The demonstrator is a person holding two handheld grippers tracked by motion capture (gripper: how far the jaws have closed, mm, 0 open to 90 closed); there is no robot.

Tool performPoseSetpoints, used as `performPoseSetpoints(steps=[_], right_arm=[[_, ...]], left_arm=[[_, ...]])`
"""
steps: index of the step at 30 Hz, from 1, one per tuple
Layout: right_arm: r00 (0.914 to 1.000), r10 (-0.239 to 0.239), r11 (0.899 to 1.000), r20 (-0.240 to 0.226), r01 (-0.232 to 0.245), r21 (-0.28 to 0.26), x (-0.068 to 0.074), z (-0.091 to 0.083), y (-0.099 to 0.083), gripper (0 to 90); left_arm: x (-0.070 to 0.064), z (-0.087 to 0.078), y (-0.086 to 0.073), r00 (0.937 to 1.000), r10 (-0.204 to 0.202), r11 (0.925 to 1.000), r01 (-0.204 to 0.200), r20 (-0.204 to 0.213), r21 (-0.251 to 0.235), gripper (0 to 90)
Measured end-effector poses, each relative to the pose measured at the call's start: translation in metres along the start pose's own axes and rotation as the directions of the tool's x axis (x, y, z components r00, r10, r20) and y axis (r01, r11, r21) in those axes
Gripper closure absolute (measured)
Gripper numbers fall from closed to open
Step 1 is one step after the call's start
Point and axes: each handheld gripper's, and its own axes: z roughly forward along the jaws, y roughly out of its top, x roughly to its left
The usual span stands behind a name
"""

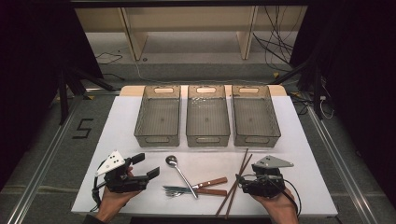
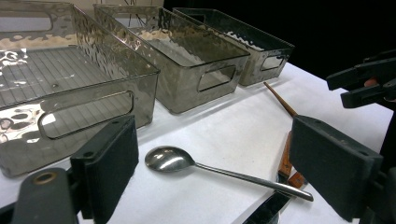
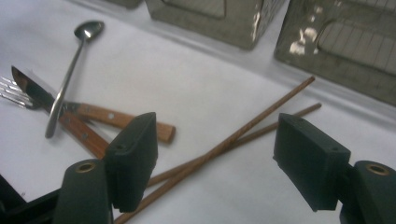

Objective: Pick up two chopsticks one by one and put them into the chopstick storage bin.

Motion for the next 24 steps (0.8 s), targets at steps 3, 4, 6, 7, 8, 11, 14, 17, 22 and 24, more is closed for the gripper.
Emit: performPoseSetpoints(steps=[3,4,6,7,8,11,14,17,22,24], right_arm=[[1.0000,-0.002,0.998,0.002,0.002,0.063,0.002,0.003,0.003,33.3],[1.0000,-0.001,0.997,0.005,0.000,0.083,0.003,0.004,0.004,33.9],[1.0000,-0.003,0.993,0.008,0.002,0.120,0.005,0.007,0.006,34.6],[0.9999,-0.008,0.991,0.010,0.007,0.136,0.006,0.008,0.007,34.8],[0.9999,-0.005,0.988,0.014,0.003,0.153,0.008,0.010,0.008,34.9],[1.0000,-0.002,0.980,0.009,0.000,0.197,0.011,0.016,0.010,36.8],[0.9999,0.011,0.971,0.006,-0.012,0.237,0.011,0.021,0.011,40.3],[0.9996,0.028,0.962,0.003,-0.028,0.273,0.009,0.025,0.012,42.6],[0.9992,0.040,0.946,-0.004,-0.037,0.321,0.007,0.032,0.014,45.2],[0.9991,0.041,0.941,-0.012,-0.035,0.335,0.008,0.034,0.014,45.7]], left_arm=[[0.000,0.000,0.000,1.0000,0.000,1.0000,0.000,-0.001,0.000,15.5],[0.000,0.000,0.000,1.0000,-0.001,1.0000,0.001,0.000,-0.001,15.5],[0.000,0.000,0.000,1.0000,0.000,1.0000,0.000,0.000,-0.001,15.5],[0.000,0.000,0.000,1.0000,0.001,1.0000,-0.001,0.000,0.000,15.5],[0.000,0.000,0.000,1.0000,0.001,1.0000,-0.001,0.000,0.000,15.5],[0.000,-0.001,0.000,1.0000,0.002,1.0000,-0.002,0.000,-0.001,15.5],[0.000,-0.001,0.000,1.0000,0.002,1.0000,-0.002,0.000,-0.002,15.5],[0.000,-0.001,0.000,1.0000,0.003,1.0000,-0.003,0.000,-0.001,15.5],[-0.001,0.000,0.000,1.0000,0.008,1.0000,-0.008,-0.003,-0.001,15.5],[-0.001,0.000,0.000,1.0000,0.007,1.0000,-0.007,-0.003,-0.001,15.5]])
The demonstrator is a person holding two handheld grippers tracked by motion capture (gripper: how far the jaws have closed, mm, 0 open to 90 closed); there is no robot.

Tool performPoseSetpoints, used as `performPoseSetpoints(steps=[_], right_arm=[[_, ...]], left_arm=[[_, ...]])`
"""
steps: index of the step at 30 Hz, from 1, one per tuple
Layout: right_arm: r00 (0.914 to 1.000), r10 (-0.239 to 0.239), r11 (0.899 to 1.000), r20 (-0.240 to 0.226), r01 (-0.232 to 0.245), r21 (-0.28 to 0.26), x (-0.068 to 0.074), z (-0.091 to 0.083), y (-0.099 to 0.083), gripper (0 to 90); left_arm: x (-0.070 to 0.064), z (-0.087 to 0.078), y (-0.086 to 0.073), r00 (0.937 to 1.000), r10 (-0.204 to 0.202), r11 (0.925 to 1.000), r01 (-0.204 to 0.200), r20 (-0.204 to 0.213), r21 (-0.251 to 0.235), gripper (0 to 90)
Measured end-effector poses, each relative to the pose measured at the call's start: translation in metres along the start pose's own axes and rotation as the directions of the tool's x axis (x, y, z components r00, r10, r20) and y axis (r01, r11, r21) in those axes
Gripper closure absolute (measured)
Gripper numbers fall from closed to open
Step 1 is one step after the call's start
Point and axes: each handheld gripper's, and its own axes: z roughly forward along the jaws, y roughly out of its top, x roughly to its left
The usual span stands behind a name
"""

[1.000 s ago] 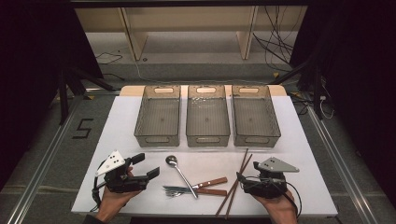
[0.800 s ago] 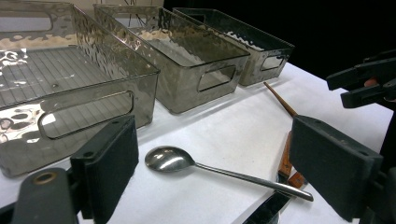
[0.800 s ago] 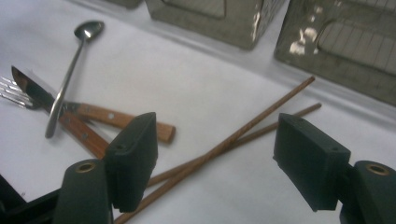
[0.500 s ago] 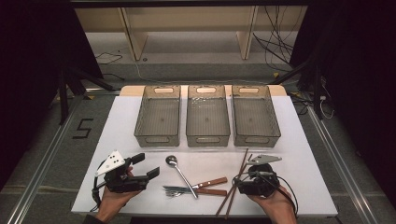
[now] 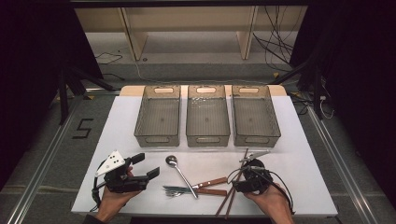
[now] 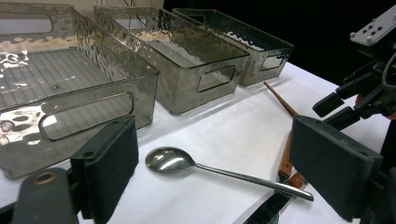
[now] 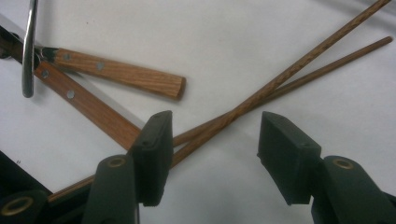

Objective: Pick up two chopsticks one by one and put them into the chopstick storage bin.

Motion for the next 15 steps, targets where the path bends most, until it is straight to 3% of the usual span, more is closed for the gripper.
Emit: performPoseSetpoints(steps=[15], right_arm=[[0.9997,-0.002,0.994,-0.023,0.004,0.107,0.001,0.015,0.010,51.2]], left_arm=[[0.000,0.000,0.000,1.0000,0.002,1.0000,-0.002,-0.001,-0.001,15.5]])
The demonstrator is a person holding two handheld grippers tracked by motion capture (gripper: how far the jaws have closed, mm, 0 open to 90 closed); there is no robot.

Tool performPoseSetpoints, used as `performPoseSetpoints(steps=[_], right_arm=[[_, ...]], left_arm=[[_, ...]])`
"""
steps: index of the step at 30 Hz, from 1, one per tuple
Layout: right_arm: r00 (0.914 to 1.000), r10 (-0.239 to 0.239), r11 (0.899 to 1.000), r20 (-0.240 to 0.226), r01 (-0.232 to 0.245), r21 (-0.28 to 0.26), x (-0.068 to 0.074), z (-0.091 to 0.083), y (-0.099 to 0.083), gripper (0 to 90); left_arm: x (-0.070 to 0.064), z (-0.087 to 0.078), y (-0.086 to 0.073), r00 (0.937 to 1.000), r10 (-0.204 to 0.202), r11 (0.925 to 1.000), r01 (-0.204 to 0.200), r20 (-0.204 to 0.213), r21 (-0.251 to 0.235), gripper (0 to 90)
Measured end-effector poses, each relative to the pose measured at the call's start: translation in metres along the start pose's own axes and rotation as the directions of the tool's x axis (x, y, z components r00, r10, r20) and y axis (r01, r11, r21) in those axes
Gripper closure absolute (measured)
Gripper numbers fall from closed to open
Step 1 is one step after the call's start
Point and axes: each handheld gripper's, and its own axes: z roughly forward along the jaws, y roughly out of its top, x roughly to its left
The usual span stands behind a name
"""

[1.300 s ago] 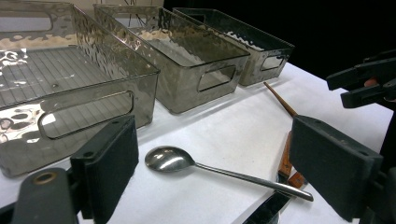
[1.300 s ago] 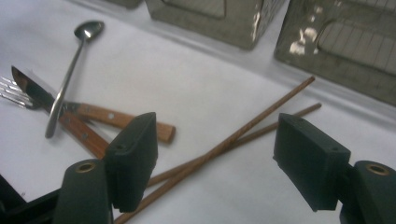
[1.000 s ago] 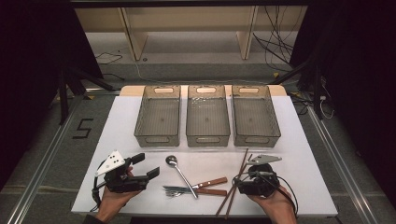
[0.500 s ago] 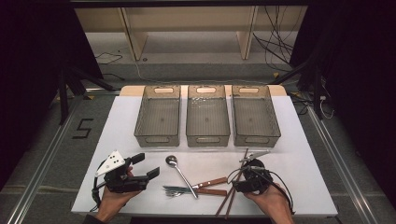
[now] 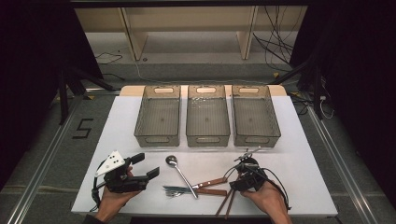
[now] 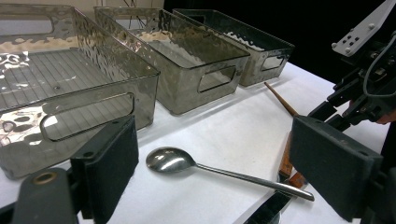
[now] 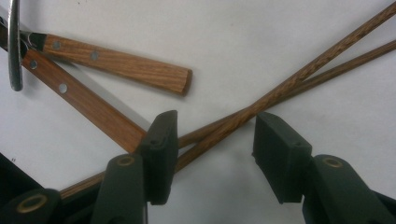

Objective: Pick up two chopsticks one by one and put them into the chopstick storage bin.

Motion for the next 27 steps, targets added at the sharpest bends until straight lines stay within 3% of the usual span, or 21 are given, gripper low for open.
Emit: performPoseSetpoints(steps=[10,27], right_arm=[[0.9999,-0.010,1.000,0.009,0.010,0.029,0.0033,0.0041,0.0075,55.6],[0.9973,-0.072,0.997,0.014,0.071,0.029,0.0098,0.0056,0.0089,83.4]], left_arm=[[-0.0002,0.0002,0.0000,1.0000,0.001,1.0000,-0.001,0.000,0.000,15.5],[0.0003,-0.0005,0.0003,1.0000,0.001,1.0000,-0.001,0.001,0.000,15.5]])
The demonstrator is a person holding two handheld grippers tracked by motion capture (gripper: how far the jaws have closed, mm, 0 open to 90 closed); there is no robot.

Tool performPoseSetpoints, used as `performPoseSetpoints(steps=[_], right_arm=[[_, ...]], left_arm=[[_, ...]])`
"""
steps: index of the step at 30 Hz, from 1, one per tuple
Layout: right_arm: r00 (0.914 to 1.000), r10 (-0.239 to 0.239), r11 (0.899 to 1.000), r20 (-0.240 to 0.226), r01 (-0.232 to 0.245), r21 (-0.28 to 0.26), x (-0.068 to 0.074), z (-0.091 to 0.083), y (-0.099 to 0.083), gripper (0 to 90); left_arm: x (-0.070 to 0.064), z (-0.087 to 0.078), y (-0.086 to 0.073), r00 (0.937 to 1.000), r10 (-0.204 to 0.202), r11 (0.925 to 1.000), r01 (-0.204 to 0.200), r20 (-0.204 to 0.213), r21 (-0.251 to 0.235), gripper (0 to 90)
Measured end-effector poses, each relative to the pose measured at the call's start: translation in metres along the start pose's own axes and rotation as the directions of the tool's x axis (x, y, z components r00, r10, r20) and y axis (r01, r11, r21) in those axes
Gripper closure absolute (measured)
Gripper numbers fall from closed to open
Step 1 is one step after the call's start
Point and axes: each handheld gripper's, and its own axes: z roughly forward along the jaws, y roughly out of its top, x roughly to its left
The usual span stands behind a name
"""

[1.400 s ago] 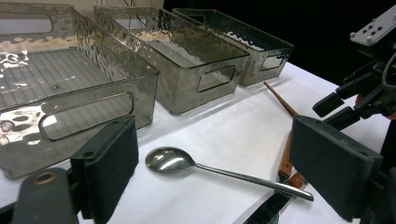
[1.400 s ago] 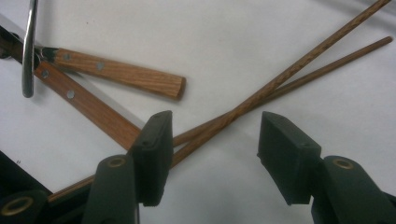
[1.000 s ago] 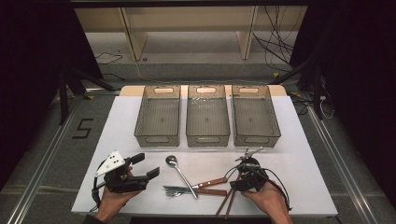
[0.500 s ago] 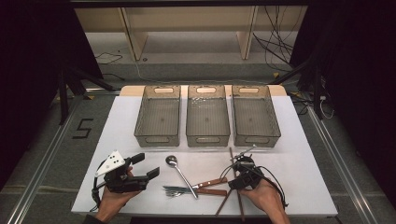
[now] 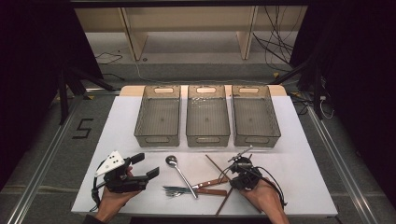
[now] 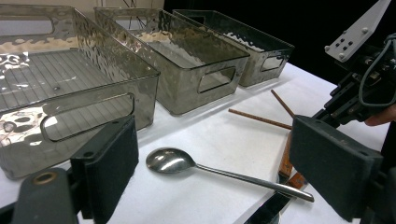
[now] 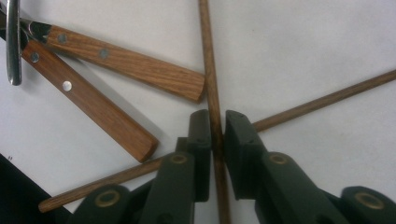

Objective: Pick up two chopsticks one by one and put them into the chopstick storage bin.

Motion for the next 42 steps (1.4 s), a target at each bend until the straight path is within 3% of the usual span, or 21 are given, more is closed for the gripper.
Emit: performPoseSetpoints(steps=[19,27,30,32,33,35,42], right_arm=[[0.9975,-0.067,0.998,0.020,0.067,0.016,0.005,-0.004,0.003,85.3],[0.9969,-0.079,0.994,0.001,0.079,-0.070,0.002,-0.023,0.008,85.3],[0.9955,-0.094,0.985,-0.010,0.091,-0.146,0.003,-0.040,0.021,85.3],[0.9952,-0.097,0.983,-0.013,0.093,-0.161,0.004,-0.043,0.024,85.3],[0.9947,-0.099,0.974,-0.025,0.092,-0.205,0.005,-0.052,0.036,85.3],[0.9944,-0.102,0.968,-0.027,0.093,-0.233,0.007,-0.057,0.047,85.3],[0.9914,-0.107,0.952,-0.075,0.081,-0.294,0.013,-0.057,0.086,85.3]], left_arm=[[0.001,0.000,0.000,1.0000,0.000,1.0000,0.000,-0.001,0.002,15.5],[0.000,0.000,0.000,1.0000,-0.003,1.0000,0.003,-0.003,0.000,15.5],[0.001,0.000,0.000,1.0000,-0.001,1.0000,0.001,-0.005,-0.002,15.5],[0.001,0.000,0.000,1.0000,-0.001,1.0000,0.001,-0.006,-0.003,15.6],[0.001,0.000,0.000,1.0000,0.000,1.0000,0.000,-0.006,-0.004,15.5],[0.001,0.000,0.000,1.0000,-0.001,1.0000,0.001,-0.007,-0.004,15.5],[0.002,-0.001,0.000,1.0000,-0.005,0.9999,0.005,-0.007,-0.009,15.5]])
